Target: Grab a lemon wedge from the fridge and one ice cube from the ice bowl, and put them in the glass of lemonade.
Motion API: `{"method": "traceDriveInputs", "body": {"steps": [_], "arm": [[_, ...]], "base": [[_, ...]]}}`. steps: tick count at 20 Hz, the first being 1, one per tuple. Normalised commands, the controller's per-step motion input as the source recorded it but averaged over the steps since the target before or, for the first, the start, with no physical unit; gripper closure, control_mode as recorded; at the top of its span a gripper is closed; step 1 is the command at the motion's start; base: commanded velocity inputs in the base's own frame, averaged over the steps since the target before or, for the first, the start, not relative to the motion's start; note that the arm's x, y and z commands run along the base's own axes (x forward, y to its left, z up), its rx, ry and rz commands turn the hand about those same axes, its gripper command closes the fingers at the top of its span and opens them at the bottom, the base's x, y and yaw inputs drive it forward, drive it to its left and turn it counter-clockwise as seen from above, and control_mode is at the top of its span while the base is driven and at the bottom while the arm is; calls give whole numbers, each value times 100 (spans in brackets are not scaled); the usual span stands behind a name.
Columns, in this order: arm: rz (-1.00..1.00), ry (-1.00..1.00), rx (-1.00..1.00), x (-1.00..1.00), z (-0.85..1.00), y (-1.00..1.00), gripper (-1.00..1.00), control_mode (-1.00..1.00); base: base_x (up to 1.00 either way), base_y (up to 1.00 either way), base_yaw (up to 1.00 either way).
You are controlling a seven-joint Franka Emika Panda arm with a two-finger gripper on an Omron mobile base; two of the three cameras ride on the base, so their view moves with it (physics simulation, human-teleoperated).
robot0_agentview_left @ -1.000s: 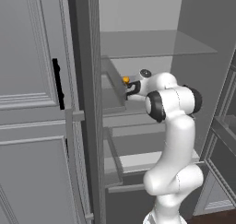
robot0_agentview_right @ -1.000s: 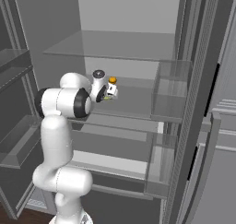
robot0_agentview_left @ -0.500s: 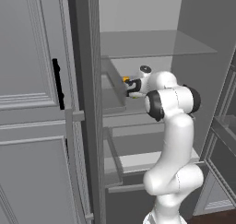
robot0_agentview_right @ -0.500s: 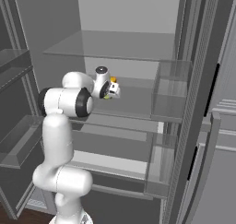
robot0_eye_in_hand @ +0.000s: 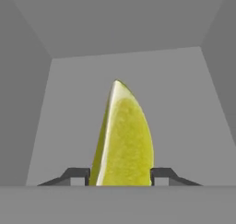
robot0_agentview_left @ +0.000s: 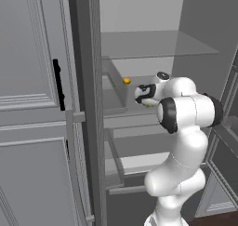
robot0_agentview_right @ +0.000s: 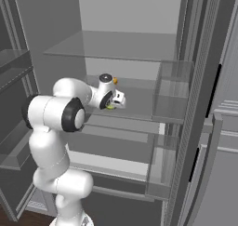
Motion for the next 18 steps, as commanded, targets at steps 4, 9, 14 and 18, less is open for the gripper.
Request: {"method": "traceDriveInputs", "body": {"steps": [4,9,14,18], "arm": [[0,0,0,-100,10,-13,100,-100],[0,3,0,-100,33,-4,100,-100],[2,9,-1,-100,86,0,100,-100],[6,10,-4,-100,93,0,100,-100]], "base": [[0,0,0],[0,0,0],[0,0,0],[0,0,0]]}}
